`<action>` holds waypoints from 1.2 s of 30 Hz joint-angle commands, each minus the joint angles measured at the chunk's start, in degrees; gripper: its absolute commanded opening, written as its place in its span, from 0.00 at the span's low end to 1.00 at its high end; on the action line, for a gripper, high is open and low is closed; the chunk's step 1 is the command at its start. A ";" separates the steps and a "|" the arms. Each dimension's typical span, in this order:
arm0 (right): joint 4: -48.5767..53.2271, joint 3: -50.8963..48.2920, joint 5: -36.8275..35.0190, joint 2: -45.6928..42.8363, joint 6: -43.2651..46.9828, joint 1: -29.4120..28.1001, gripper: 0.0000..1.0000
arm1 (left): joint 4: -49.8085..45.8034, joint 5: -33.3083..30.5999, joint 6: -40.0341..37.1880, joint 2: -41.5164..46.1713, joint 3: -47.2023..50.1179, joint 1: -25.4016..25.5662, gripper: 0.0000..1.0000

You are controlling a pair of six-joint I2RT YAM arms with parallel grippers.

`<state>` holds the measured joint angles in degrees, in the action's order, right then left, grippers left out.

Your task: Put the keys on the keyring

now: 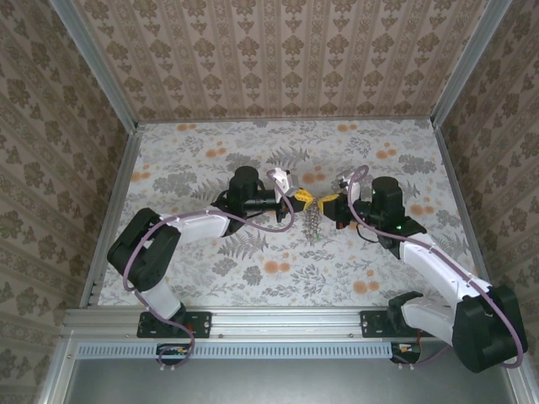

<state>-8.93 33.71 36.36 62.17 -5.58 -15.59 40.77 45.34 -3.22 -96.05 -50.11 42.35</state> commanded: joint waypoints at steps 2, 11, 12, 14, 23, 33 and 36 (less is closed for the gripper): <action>-3.41 -0.40 -2.27 -1.79 4.06 -1.29 0.00 | -0.32 1.36 -1.41 -1.23 -2.13 0.30 0.05; -1.41 0.12 -3.39 -2.04 9.10 -2.45 0.00 | -7.90 1.16 -5.36 -0.82 -3.43 0.29 0.18; -1.15 0.21 -3.43 -2.05 9.41 -2.55 0.00 | -8.60 0.96 -5.67 -0.85 -3.61 0.32 0.20; -0.75 0.41 -3.58 -2.05 9.91 -2.58 0.00 | -11.11 0.99 -6.98 -0.81 -4.42 0.27 0.20; -0.01 0.48 -3.60 -2.23 10.77 -2.62 0.00 | -24.74 2.82 -13.21 -0.63 -8.90 -0.49 0.27; 0.41 0.58 -2.78 -2.32 12.32 -2.91 0.00 | -40.07 4.85 -21.29 -1.42 -15.40 -1.64 0.30; 0.23 0.48 -2.52 -2.27 12.71 -2.95 0.00 | -43.63 5.67 -23.38 -2.06 -17.48 -2.09 0.30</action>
<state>-8.62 33.52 33.19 61.10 5.89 -18.11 3.57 48.66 -22.41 -96.82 -64.82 40.84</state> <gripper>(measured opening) 0.060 0.300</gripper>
